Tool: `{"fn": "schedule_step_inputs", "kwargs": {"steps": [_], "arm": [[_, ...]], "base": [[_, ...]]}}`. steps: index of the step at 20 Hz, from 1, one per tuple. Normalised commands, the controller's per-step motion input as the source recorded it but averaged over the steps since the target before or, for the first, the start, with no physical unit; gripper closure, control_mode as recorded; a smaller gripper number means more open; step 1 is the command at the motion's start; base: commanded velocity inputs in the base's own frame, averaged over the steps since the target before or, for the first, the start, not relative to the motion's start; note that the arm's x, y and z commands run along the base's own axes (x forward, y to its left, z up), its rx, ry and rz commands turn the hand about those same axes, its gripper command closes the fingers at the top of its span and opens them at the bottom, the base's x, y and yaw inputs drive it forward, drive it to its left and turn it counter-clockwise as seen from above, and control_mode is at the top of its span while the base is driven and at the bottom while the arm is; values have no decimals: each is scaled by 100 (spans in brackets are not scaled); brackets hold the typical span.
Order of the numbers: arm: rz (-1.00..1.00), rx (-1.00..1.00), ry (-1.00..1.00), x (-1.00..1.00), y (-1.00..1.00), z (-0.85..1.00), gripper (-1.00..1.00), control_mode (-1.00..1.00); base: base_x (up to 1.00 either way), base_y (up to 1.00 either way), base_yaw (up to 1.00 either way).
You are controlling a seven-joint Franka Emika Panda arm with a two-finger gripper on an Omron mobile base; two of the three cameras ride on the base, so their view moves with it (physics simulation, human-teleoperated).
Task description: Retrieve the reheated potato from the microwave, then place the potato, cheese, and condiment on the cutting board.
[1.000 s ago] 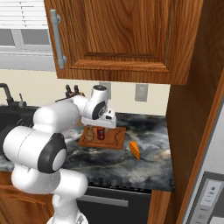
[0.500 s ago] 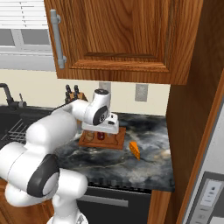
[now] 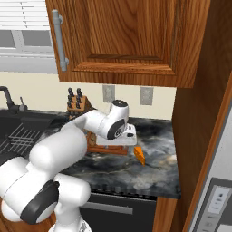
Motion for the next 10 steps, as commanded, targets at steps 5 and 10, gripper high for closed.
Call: {"fn": "schedule_step_inputs", "kwargs": {"steps": [5, 10], "arm": [[7, 8, 0, -1, -69, -8, -100, -100], [9, 11, -8, 1, -45, -5, -100, -100]], "base": [[0, 0, 0], [0, 0, 0]]}}
